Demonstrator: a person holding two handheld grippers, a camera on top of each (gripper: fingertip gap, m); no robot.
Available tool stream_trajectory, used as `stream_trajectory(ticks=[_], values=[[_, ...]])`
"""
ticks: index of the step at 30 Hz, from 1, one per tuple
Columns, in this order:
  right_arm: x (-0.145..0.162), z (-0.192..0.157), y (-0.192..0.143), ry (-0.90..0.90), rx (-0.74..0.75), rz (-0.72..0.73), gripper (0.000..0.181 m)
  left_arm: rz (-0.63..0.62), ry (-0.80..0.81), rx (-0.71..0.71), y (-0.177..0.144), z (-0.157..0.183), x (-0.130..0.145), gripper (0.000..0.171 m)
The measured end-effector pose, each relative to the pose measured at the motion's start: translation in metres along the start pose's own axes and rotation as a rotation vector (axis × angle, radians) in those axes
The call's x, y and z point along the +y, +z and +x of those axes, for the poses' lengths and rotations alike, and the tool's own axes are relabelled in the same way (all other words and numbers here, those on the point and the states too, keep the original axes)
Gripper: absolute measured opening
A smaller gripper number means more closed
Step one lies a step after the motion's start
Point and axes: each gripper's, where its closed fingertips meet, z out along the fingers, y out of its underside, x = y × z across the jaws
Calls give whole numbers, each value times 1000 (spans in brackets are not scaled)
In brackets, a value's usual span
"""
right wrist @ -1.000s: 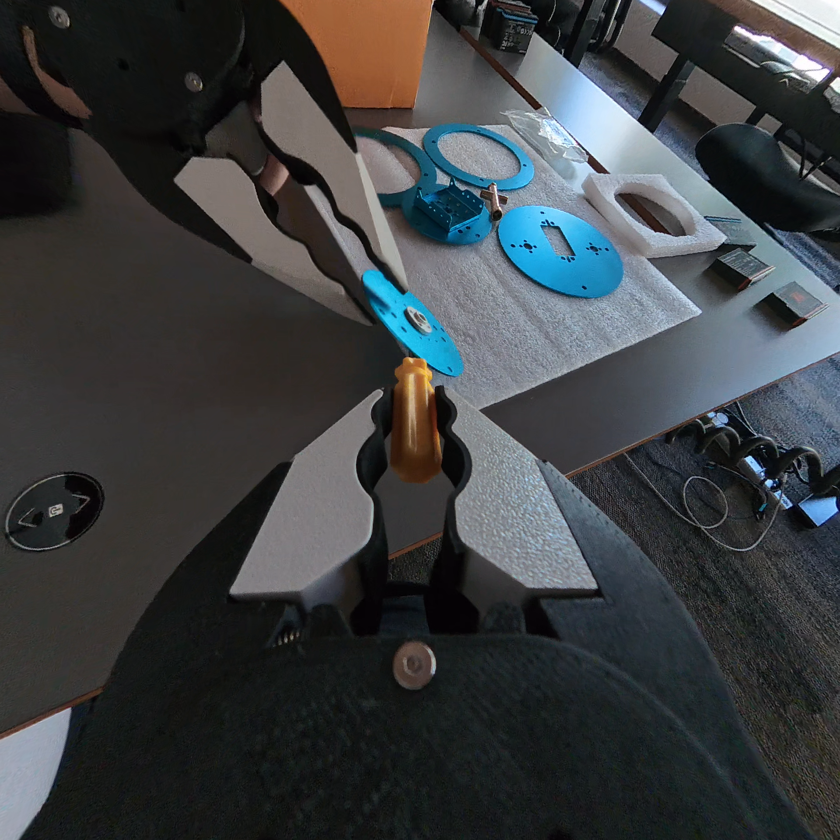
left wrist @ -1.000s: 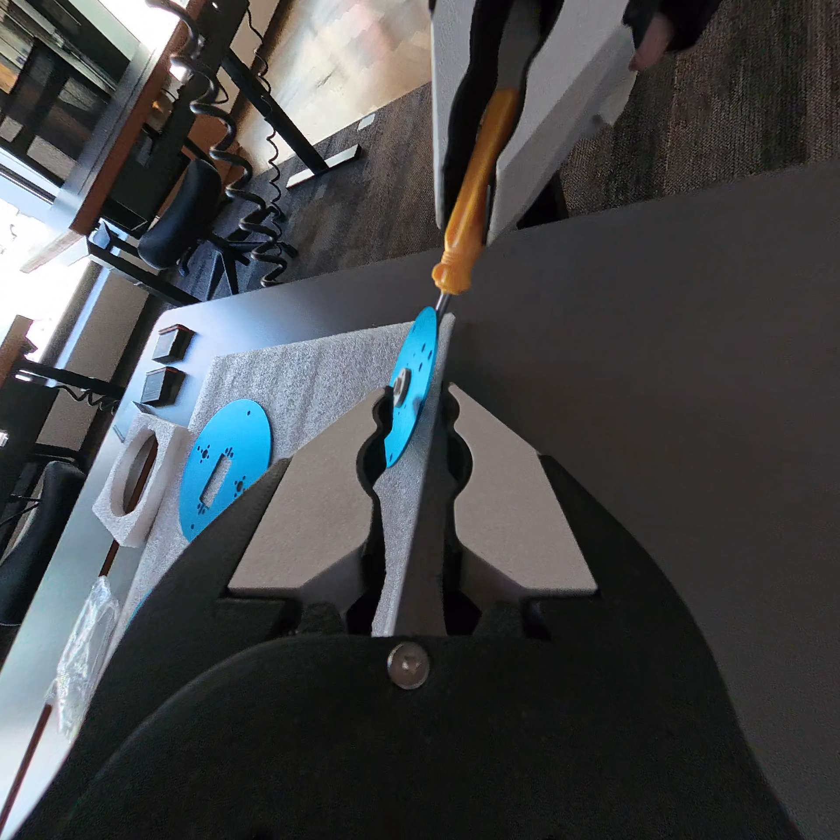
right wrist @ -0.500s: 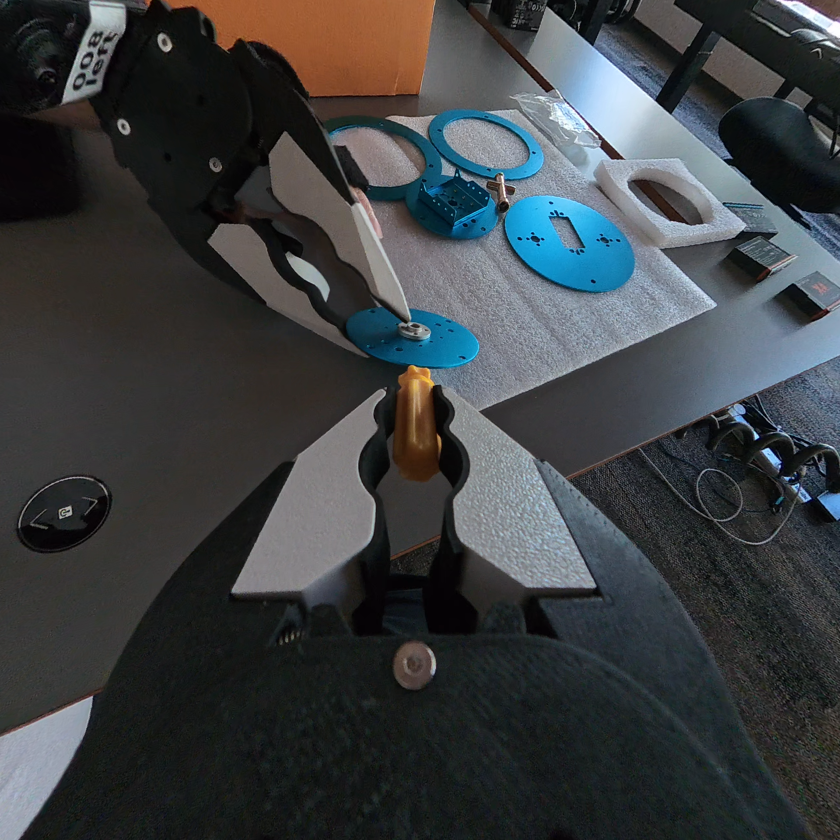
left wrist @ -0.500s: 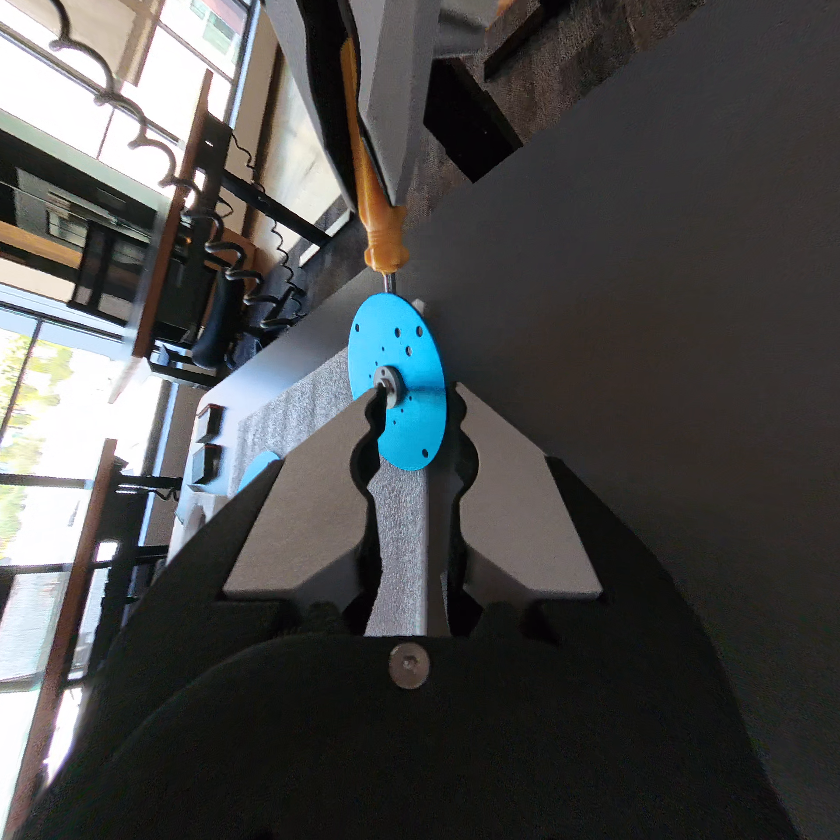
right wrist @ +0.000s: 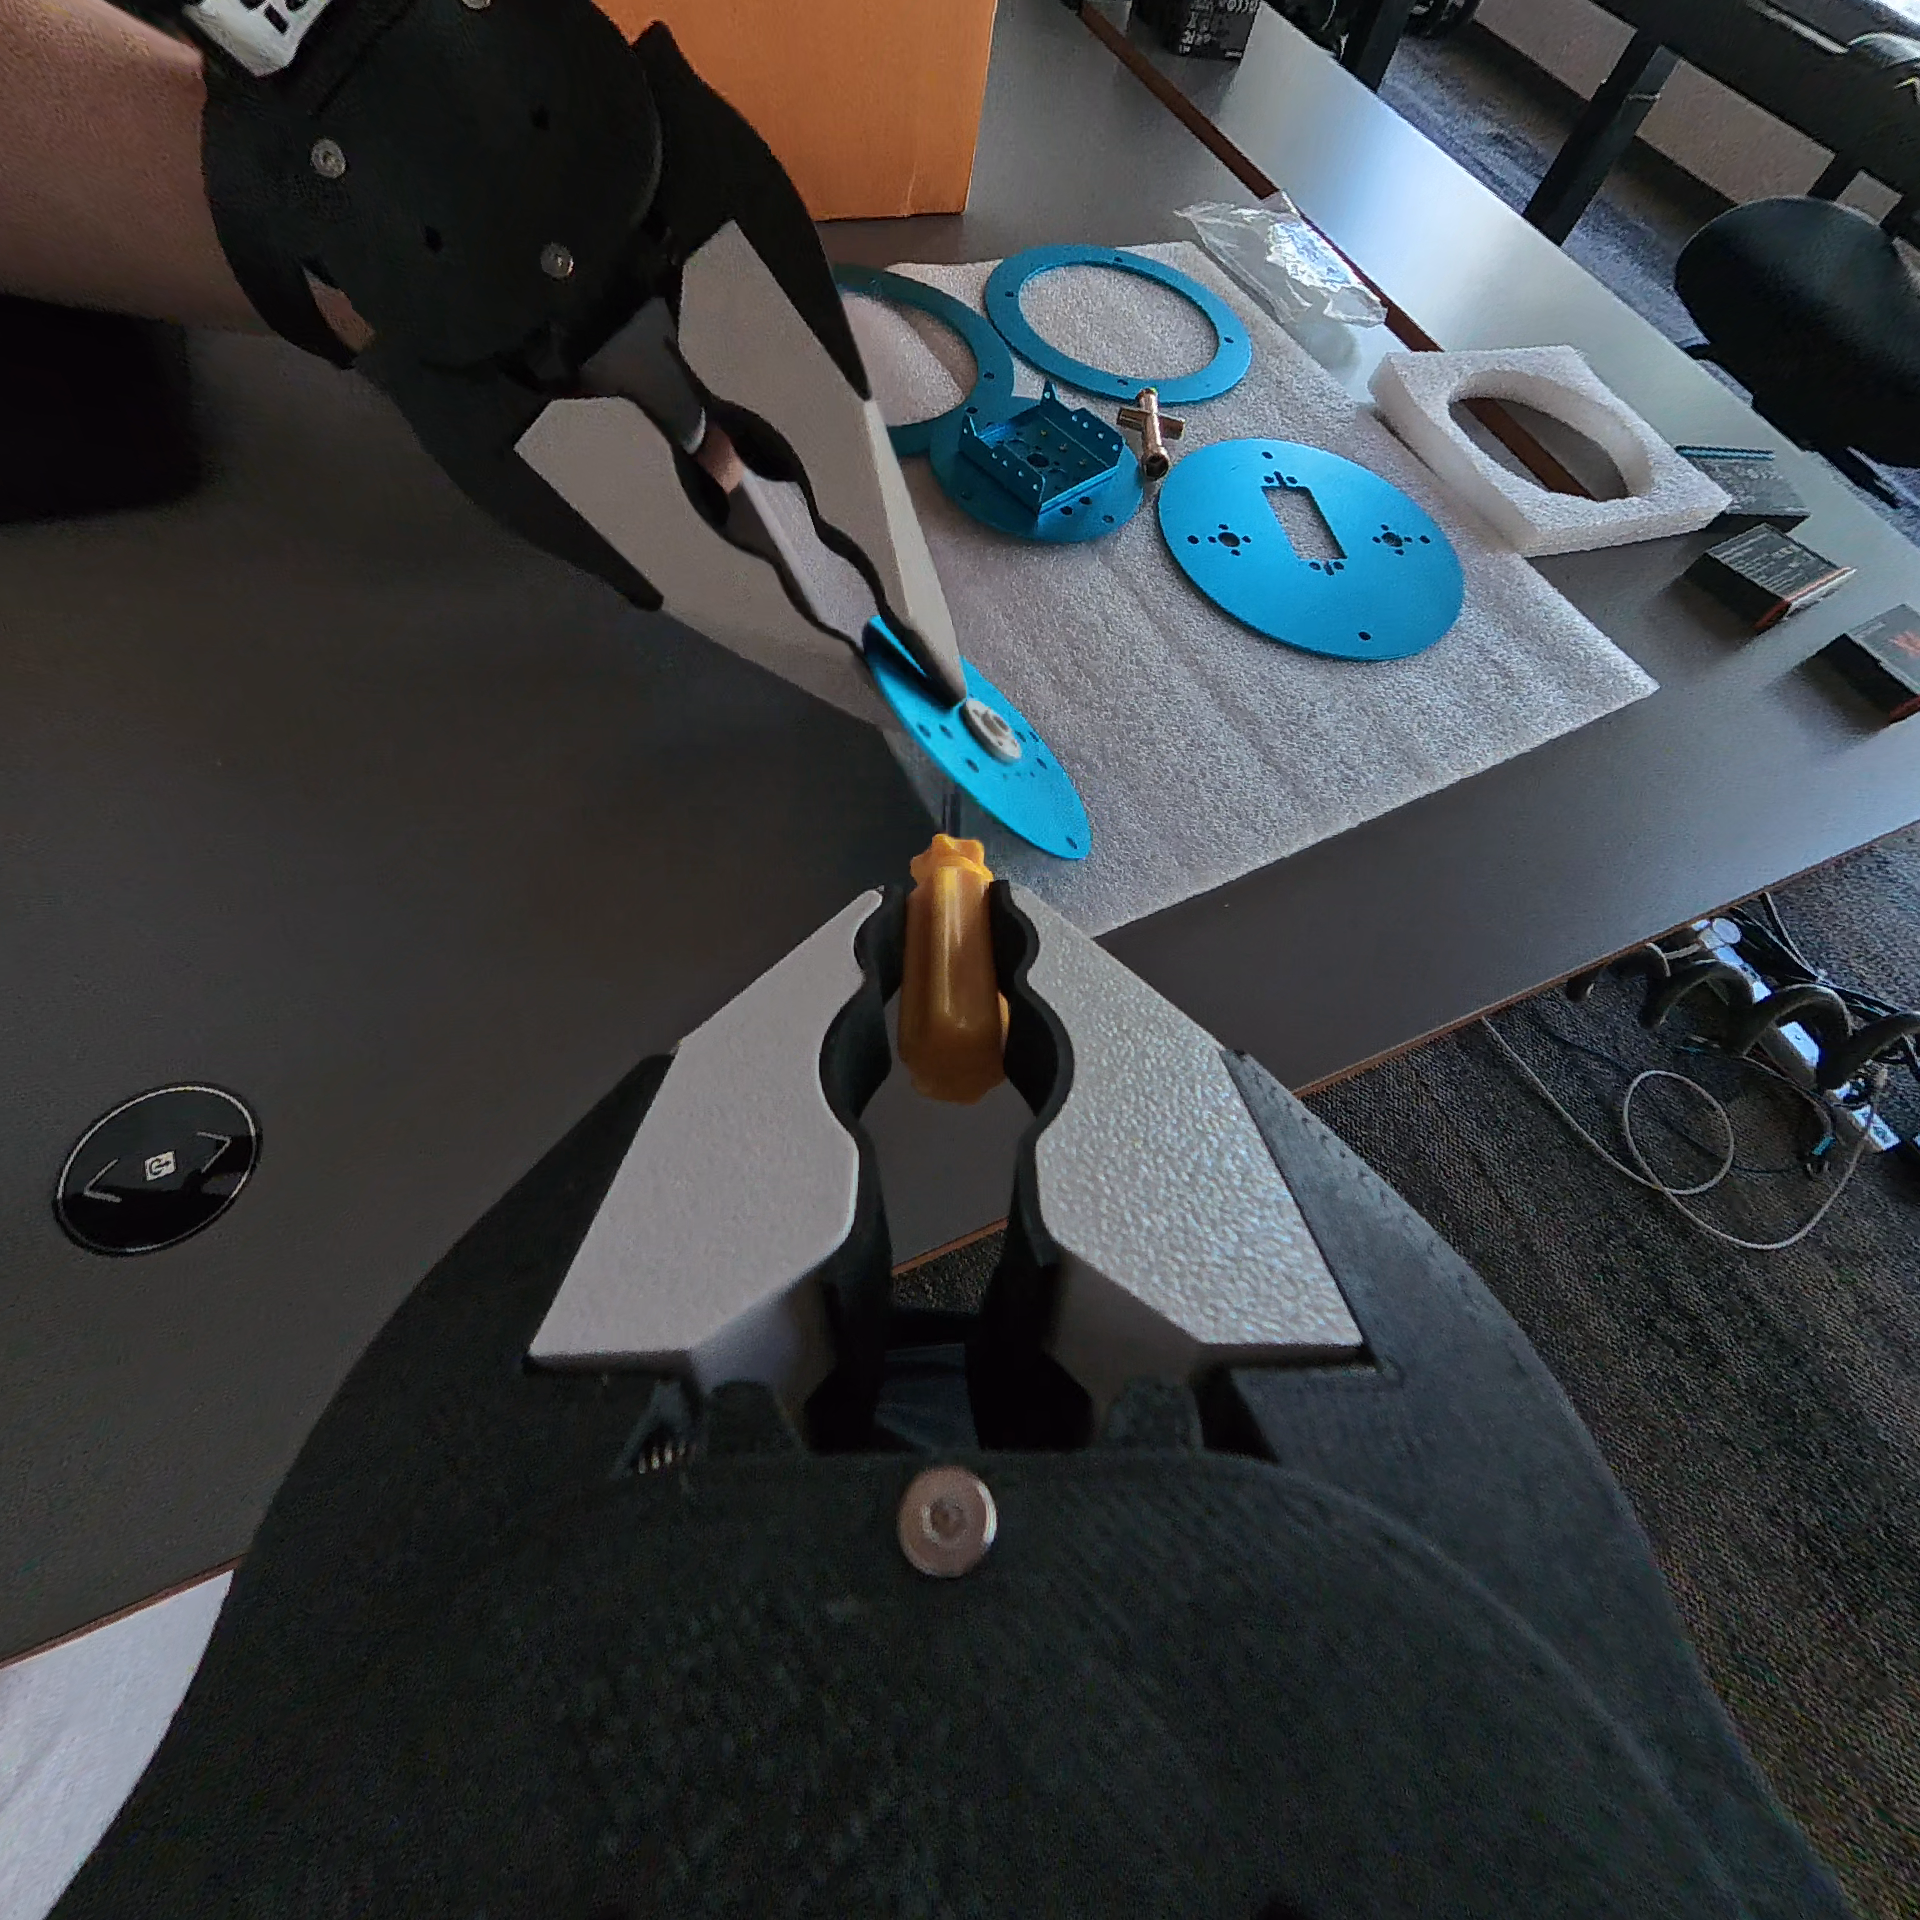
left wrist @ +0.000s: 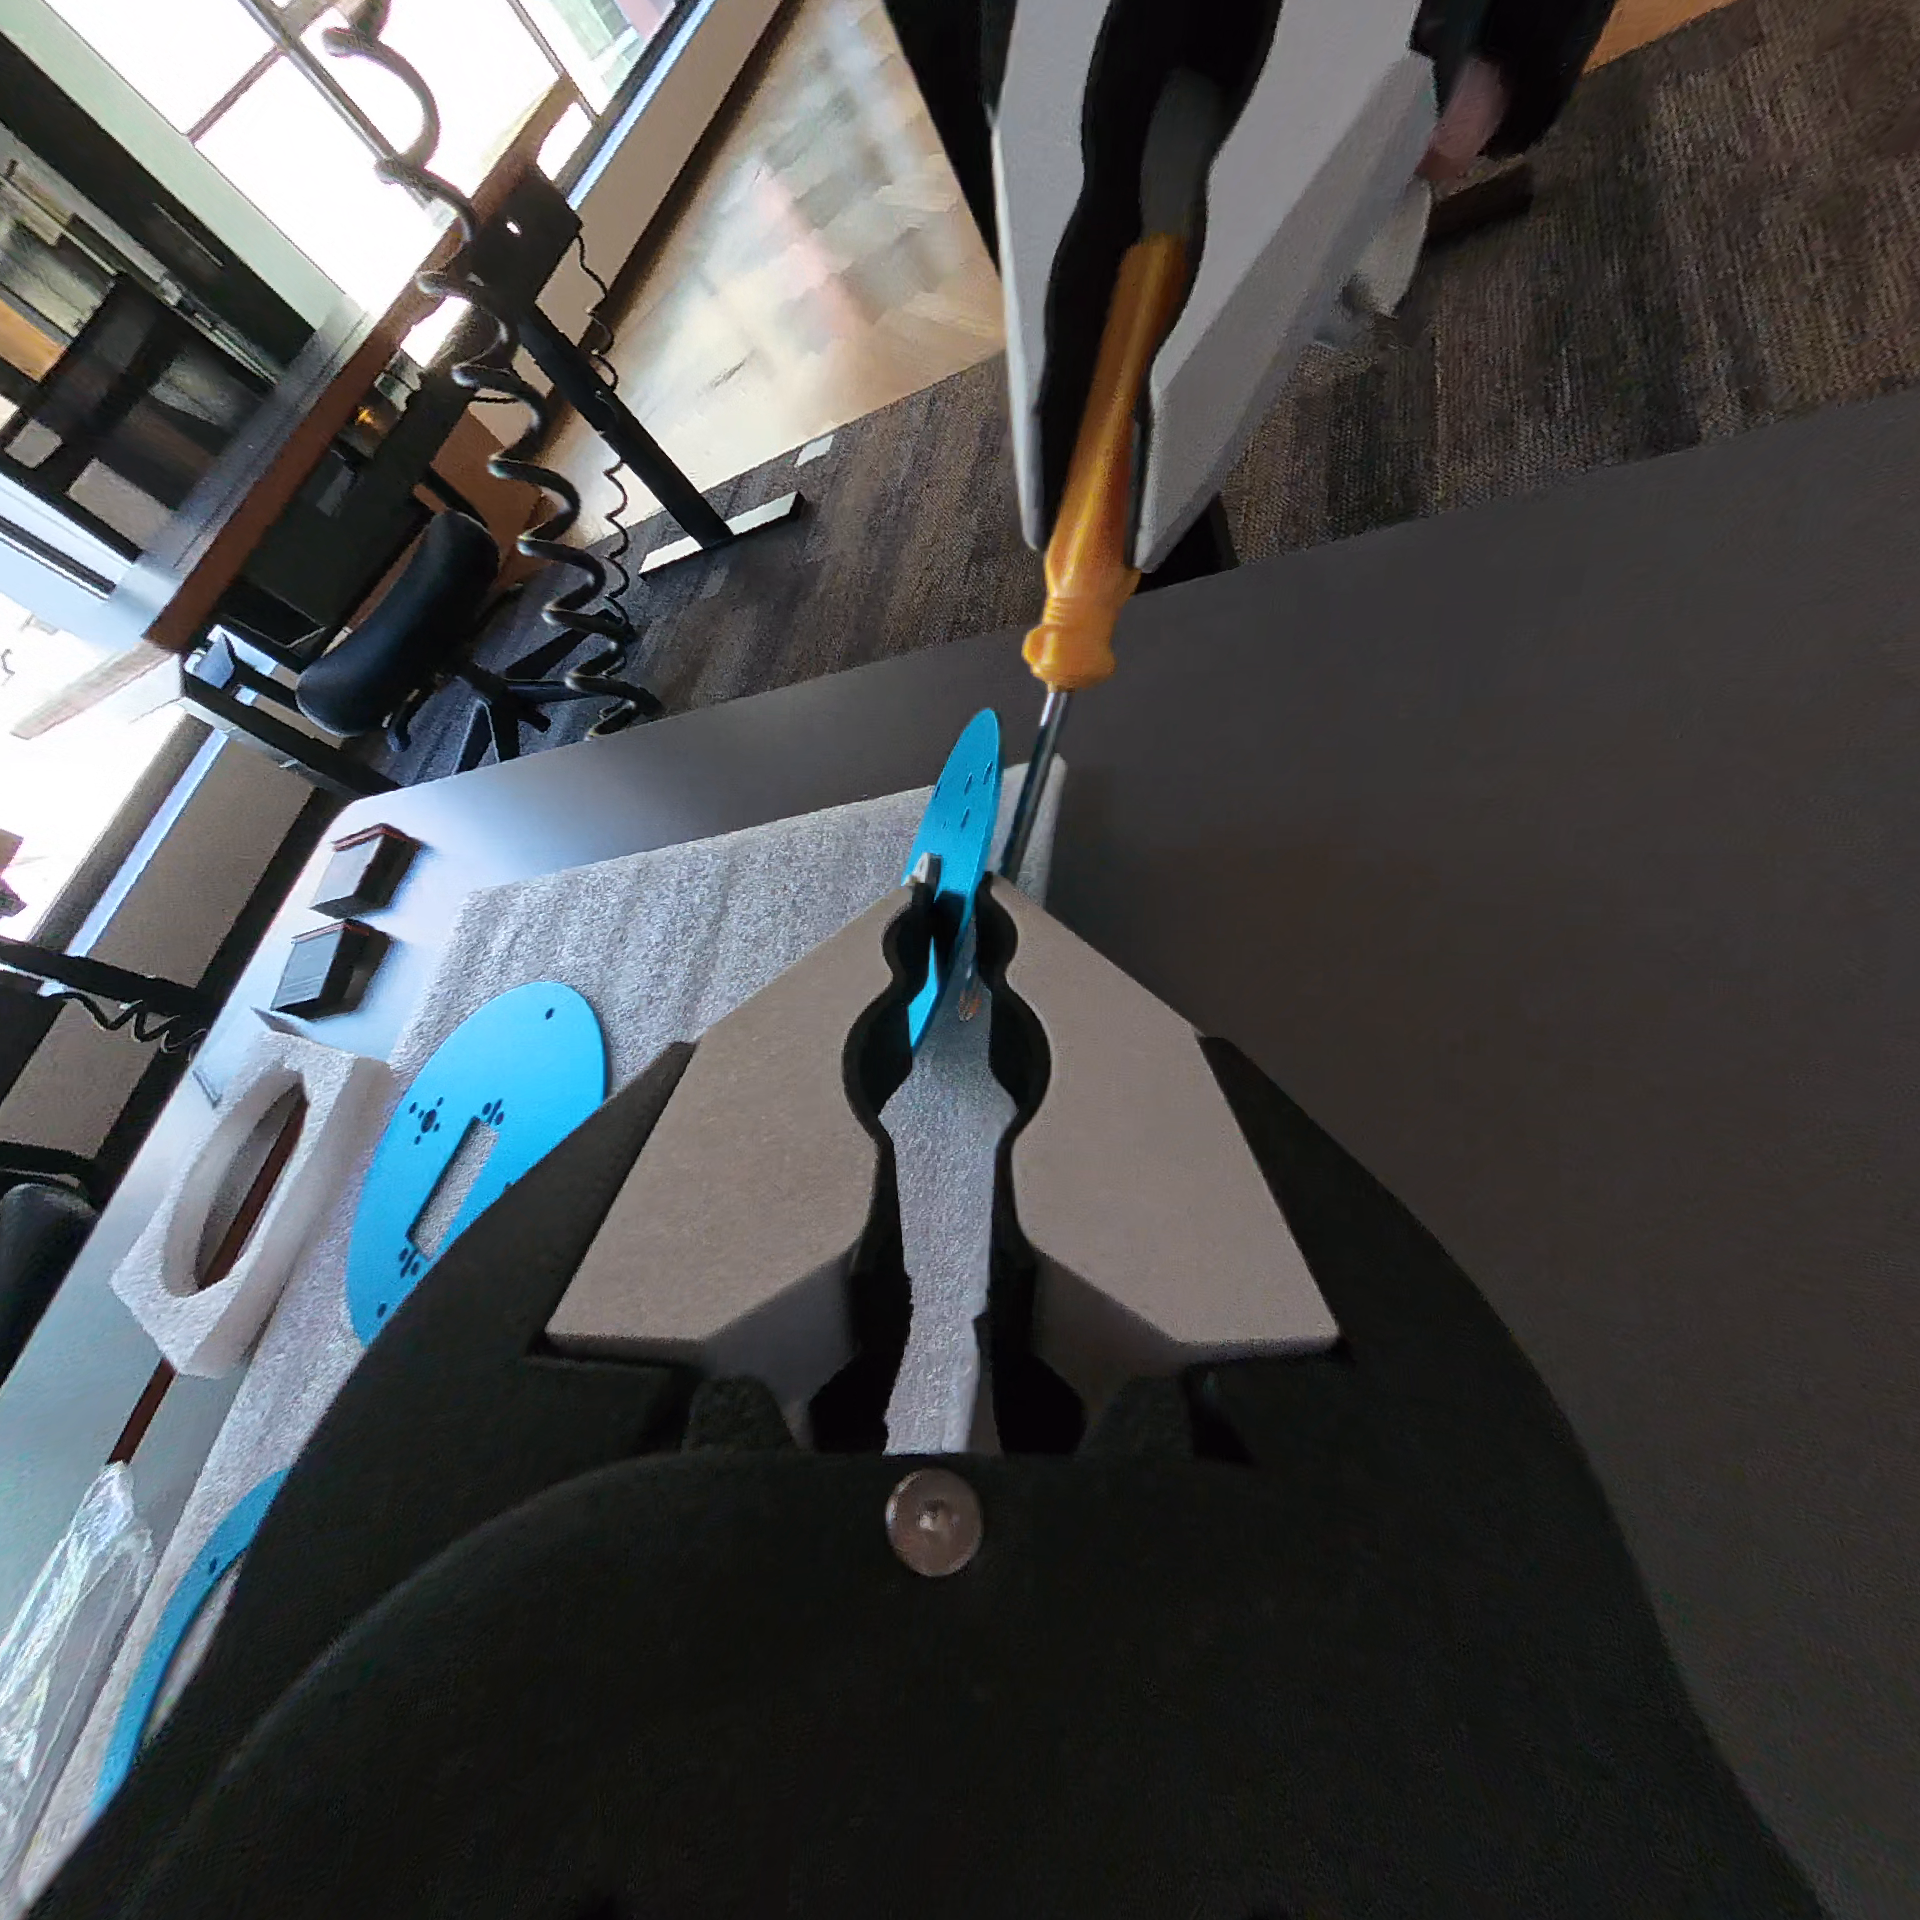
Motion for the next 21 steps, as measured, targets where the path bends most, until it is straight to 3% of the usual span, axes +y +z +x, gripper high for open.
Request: stream_trajectory(ticks=[5,7,21], values=[[0,0,0,-3,-6,-1,15,2,8,-26,-2,-6,2,3],[0,0,0,-9,-8,-4,15,-7,16,-18,-1,-3,4,21],[-1,1,0,-28,-15,-20,15,-7,11,168,4,16,6,27]])
